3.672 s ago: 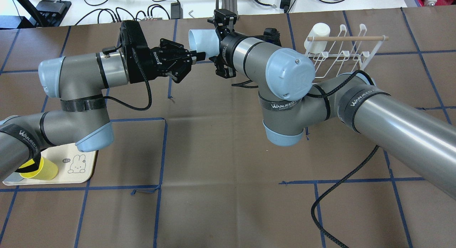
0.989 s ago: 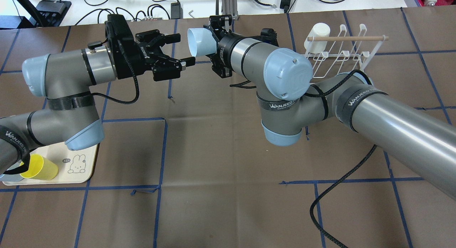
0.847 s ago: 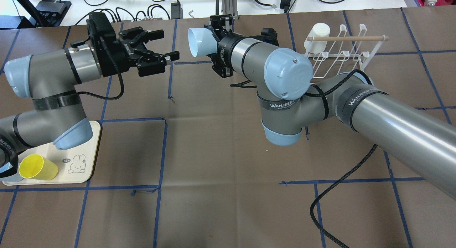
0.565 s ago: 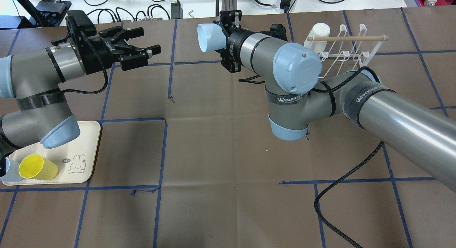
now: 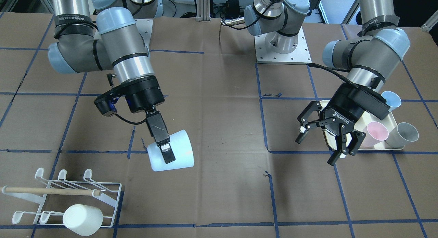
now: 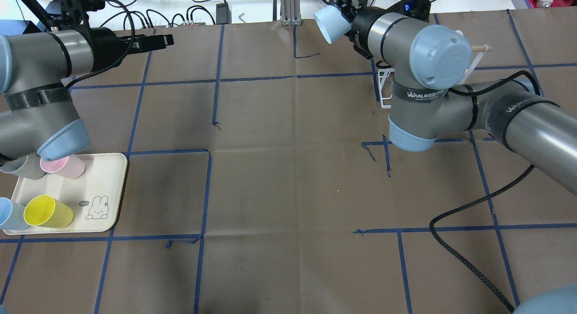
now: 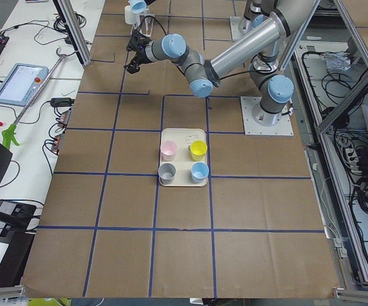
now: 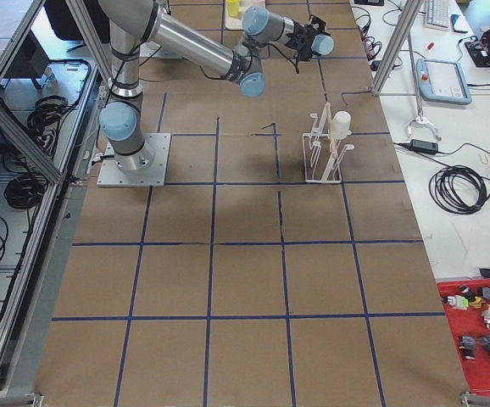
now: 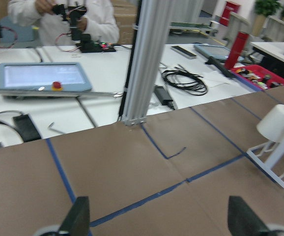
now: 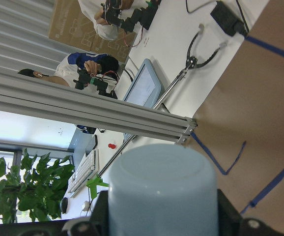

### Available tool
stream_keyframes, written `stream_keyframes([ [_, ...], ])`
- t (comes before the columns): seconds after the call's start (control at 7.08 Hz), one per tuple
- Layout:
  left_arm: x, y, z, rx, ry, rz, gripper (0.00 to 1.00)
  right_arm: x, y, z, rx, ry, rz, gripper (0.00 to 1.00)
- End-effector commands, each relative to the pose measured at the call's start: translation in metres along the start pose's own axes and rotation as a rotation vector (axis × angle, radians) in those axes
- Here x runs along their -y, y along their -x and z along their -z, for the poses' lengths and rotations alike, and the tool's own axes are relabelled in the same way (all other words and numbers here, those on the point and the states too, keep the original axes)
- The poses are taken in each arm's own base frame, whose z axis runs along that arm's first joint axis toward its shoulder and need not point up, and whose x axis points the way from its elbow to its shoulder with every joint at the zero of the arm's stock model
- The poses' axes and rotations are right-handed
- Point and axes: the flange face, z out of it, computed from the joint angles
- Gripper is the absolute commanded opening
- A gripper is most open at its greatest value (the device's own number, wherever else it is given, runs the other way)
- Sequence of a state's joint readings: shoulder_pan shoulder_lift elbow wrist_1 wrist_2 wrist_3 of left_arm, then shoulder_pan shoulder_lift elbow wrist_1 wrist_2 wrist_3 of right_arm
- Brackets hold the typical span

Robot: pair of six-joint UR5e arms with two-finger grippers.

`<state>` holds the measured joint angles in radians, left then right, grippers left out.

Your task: Transfer IKEA cup to right arm and place on rack

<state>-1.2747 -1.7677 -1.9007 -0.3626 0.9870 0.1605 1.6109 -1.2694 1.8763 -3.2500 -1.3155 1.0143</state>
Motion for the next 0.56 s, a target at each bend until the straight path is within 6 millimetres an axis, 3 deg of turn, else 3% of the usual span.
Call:
stream_keyframes([
  [0.0, 0.015, -0.037, -0.015, 0.256, 0.275, 0.108, 0.99, 0.080, -0.034, 0.008, -0.071, -0.107, 0.459, 0.09],
  [0.28, 0.027, -0.084, -0.005, 0.367, 0.527, 0.153, 0.99, 0.164, -0.057, 0.024, -0.163, -0.211, 0.758, 0.09],
  [0.42, 0.035, -0.106, 0.017, 0.374, 0.601, 0.202, 0.99, 0.192, -0.074, 0.025, -0.213, -0.226, 0.871, 0.08],
])
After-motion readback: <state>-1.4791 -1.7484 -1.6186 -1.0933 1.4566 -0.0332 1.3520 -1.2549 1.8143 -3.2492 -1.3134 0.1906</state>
